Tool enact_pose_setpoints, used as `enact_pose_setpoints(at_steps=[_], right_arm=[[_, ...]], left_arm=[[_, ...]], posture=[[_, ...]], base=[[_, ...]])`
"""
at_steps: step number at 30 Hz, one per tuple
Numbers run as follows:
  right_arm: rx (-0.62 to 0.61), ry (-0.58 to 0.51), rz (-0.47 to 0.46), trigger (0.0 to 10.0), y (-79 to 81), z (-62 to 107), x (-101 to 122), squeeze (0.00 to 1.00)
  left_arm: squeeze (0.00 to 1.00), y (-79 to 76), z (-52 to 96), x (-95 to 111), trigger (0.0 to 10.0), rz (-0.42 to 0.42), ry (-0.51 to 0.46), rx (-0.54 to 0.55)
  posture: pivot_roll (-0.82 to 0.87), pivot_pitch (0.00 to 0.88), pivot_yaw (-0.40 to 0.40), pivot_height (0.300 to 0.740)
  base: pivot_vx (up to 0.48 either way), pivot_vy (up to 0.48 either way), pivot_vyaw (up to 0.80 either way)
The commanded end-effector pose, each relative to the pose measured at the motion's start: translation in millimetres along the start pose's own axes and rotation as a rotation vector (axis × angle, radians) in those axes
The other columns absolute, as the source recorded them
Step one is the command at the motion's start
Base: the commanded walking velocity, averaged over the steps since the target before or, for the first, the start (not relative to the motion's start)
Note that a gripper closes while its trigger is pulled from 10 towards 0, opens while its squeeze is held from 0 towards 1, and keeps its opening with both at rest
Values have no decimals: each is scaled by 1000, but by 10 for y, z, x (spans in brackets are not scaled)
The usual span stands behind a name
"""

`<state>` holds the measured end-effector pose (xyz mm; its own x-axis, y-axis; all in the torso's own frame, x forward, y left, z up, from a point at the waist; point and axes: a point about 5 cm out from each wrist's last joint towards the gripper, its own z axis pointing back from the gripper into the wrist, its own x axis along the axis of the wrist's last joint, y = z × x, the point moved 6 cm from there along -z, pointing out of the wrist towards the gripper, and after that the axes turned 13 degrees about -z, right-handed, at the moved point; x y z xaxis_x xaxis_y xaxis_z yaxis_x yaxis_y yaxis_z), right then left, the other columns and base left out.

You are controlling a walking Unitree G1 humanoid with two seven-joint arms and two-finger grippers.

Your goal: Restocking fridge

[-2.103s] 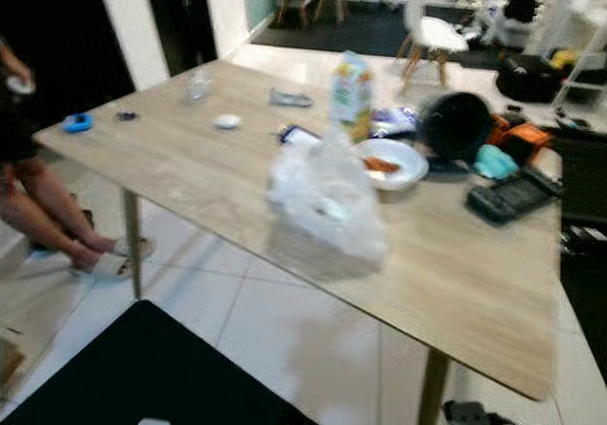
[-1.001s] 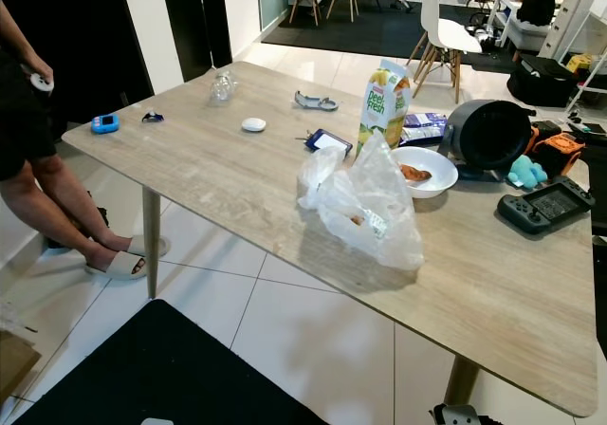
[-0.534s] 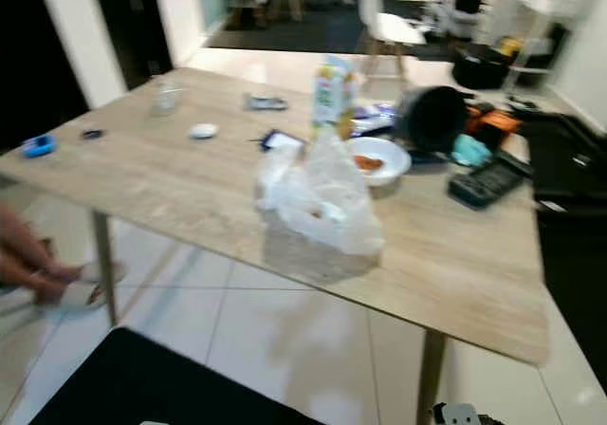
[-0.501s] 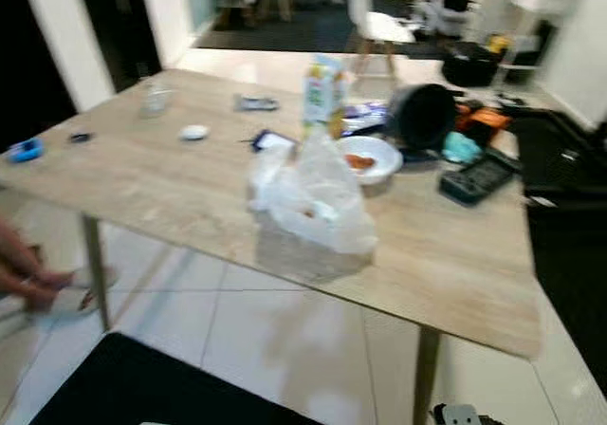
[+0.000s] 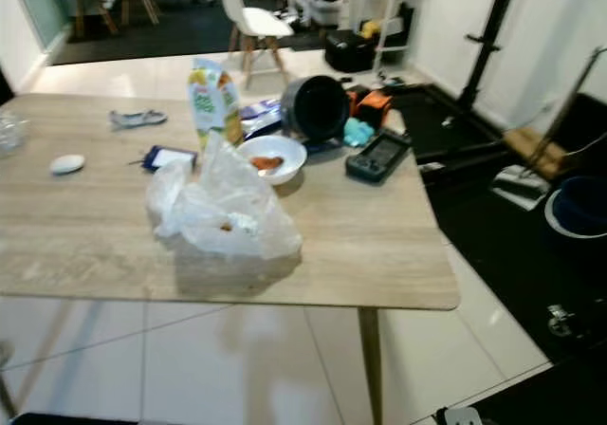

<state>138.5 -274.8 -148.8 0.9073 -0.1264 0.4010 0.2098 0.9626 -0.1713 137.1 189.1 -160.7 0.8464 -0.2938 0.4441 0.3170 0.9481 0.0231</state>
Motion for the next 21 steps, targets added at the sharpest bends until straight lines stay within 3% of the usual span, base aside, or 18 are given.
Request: enact_pose_setpoints(at_steps=[1, 21], right_arm=[[0, 3, 6, 10000, -5, 1, -11, 0], [6, 9, 7, 10000, 11, 1, -23, 0]], left_arm=[[0, -265, -24, -64, 10000, 5, 23, -79], [0, -276, -22, -82, 10000, 2, 29, -82]], posture=[[75, 0, -67, 740], [74, 0, -66, 740]], base=[[0, 0, -800], [0, 0, -800]])
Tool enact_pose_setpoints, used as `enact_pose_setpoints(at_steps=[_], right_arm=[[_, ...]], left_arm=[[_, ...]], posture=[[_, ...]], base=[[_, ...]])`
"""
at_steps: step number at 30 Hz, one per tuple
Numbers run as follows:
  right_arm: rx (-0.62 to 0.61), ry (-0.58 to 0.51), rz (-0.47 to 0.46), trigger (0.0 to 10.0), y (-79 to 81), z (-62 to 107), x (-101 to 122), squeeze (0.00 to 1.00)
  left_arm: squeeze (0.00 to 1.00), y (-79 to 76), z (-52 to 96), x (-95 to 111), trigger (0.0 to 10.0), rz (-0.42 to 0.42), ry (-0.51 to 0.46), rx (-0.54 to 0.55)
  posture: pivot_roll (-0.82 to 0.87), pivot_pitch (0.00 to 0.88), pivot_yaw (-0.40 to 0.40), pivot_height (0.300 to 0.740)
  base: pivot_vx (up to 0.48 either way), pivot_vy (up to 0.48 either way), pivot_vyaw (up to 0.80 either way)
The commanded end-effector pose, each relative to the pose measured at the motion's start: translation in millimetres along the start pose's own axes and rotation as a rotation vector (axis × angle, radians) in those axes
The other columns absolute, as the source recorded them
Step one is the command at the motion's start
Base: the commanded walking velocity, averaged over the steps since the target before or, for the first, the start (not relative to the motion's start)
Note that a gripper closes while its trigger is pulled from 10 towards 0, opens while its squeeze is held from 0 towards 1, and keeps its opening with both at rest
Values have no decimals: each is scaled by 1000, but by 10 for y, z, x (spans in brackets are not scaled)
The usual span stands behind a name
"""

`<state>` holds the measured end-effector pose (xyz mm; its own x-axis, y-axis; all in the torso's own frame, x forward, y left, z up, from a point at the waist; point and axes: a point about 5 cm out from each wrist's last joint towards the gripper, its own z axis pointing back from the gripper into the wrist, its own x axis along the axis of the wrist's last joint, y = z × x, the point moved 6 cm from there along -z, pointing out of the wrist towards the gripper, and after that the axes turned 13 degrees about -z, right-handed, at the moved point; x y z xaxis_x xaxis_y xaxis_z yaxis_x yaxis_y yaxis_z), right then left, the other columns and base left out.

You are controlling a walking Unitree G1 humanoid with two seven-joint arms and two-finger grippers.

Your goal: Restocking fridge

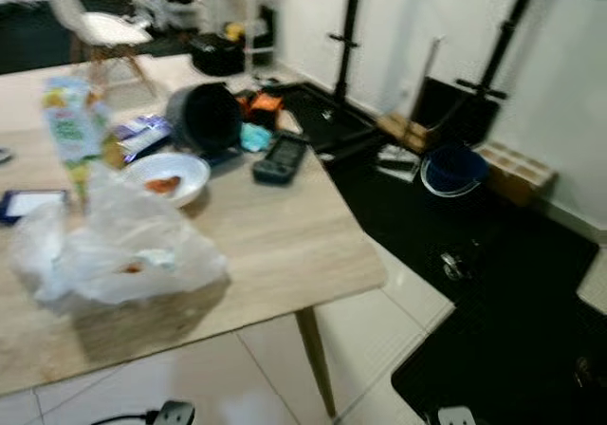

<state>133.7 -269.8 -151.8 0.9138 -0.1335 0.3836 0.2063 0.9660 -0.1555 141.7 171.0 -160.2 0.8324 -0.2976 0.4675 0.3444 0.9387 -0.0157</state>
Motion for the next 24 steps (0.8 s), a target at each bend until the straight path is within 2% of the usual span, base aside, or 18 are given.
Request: enact_pose_setpoints(at_steps=[1, 24], right_arm=[[-10, -11, 9, 10000, -32, 0, 38, 0], [-2, -7, 13, 10000, -8, -1, 28, 0]], left_arm=[[0, -121, 15, -174, 10000, 12, 55, -34], [0, -119, 20, -191, 10000, 3, 61, -39]], posture=[[74, 0, -66, 740], [77, 0, -63, 740]], base=[[0, 0, -800], [0, 0, -800]])
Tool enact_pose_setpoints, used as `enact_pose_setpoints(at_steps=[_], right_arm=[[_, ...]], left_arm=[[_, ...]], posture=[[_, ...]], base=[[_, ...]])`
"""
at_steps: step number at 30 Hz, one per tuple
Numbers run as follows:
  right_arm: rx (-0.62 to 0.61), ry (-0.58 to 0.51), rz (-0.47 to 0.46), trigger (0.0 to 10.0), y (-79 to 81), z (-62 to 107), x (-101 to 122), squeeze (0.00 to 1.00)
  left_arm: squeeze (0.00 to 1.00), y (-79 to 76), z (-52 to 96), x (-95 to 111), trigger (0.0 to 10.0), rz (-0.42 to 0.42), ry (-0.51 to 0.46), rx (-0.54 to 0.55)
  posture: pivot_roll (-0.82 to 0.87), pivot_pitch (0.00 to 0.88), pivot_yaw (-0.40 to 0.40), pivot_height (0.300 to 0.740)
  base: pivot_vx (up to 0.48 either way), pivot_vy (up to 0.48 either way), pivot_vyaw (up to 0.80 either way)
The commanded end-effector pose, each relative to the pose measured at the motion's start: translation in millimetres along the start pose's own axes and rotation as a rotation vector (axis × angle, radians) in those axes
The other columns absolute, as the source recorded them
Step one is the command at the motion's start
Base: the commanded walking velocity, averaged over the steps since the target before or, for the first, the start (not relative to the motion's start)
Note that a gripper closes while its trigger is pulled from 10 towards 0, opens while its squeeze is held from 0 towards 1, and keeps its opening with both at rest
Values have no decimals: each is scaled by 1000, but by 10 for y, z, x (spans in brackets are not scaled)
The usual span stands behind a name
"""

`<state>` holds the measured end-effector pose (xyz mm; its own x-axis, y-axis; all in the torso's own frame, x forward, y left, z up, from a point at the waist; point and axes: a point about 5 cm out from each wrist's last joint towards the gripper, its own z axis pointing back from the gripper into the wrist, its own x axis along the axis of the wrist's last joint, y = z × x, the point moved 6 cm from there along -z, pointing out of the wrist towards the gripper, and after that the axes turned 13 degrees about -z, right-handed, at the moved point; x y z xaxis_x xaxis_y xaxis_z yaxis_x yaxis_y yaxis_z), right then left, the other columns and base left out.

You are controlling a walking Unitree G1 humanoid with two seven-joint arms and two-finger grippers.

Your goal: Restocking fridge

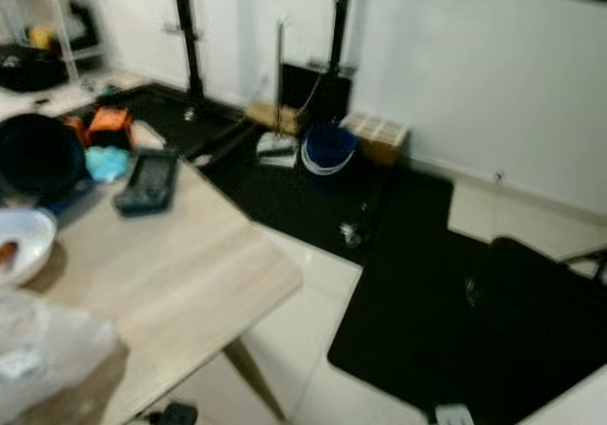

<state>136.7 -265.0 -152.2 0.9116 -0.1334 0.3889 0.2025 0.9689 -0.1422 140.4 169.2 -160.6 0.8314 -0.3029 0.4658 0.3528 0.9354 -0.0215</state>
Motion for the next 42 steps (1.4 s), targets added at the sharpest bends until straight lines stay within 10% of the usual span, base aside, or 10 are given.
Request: enact_pose_setpoints(at_steps=[1, 14, 42], right_arm=[[-16, -2, 14, 10000, -62, 3, 9, 0], [-17, -12, 13, 10000, -62, 1, 51, 0], [-12, -15, 0, 10000, -37, 0, 42, 0]], left_arm=[[0, -99, 20, -184, 10000, 9, 59, -30], [0, -95, 18, -174, 10000, 2, 58, -32], [0, -88, 19, -177, 10000, 4, 59, -27]], posture=[[77, 0, -63, 740], [79, 0, -64, 740], [78, 0, -59, 740]], base=[[0, 0, -800], [0, 0, -793], [0, 0, 0]])
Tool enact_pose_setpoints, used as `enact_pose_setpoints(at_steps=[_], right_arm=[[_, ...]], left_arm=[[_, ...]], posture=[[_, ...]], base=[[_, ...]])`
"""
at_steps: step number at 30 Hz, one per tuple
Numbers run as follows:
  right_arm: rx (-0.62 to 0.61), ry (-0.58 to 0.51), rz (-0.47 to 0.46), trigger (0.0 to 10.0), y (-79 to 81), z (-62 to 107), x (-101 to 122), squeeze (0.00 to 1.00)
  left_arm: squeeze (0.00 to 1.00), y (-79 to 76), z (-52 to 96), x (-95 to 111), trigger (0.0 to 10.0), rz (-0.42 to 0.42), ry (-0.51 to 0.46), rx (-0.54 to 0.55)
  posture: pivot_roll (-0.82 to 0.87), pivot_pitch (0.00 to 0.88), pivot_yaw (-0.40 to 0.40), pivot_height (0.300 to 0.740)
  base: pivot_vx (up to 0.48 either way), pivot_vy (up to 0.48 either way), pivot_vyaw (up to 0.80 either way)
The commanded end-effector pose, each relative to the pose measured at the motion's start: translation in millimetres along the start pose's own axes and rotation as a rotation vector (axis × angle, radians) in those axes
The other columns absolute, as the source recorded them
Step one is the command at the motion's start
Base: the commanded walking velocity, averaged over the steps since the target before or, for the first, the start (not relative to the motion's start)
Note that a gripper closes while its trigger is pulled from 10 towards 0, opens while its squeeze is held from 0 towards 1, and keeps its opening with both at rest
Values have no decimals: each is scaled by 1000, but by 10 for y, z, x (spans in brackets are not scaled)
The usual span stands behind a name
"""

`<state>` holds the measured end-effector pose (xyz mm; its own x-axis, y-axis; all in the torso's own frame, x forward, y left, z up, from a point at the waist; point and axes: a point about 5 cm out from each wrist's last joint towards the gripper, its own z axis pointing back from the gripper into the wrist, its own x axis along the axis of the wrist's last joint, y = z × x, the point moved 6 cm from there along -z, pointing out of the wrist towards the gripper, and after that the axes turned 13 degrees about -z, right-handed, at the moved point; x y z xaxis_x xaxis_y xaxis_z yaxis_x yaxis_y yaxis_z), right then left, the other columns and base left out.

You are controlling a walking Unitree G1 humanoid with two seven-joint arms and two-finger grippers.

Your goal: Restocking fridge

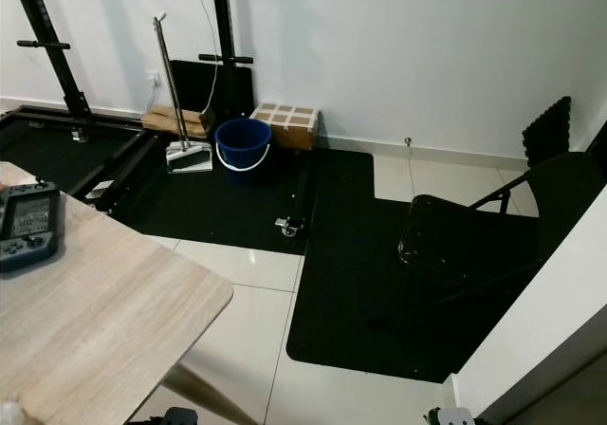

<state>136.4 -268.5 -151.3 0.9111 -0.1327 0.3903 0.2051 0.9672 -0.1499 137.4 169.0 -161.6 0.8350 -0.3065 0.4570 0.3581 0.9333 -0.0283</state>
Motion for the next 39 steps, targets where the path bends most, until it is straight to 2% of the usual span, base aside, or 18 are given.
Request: enact_pose_setpoints(at_steps=[1, 22, 29, 39], right_arm=[[-4, -13, 1, 10000, -1, -2, 36, 0], [1, -15, 1, 10000, 11, -2, 42, 0], [2, -15, 2, 10000, 9, -2, 37, 0], [3, -20, 10, 10000, 1, -2, 61, 0]], left_arm=[[0, -76, 13, -149, 10000, 7, 49, -18], [0, -77, 15, -139, 10000, -19, 45, -27], [0, -62, 19, -163, 10000, -32, 59, -21], [0, -52, 18, -154, 10000, -13, 53, -9]], posture=[[78, 0, -59, 740], [75, 0, -58, 740], [73, 0, -58, 740], [74, 0, -62, 740]], base=[[0, 0, 0], [0, 0, 0], [0, -446, 0], [0, 0, 0]])
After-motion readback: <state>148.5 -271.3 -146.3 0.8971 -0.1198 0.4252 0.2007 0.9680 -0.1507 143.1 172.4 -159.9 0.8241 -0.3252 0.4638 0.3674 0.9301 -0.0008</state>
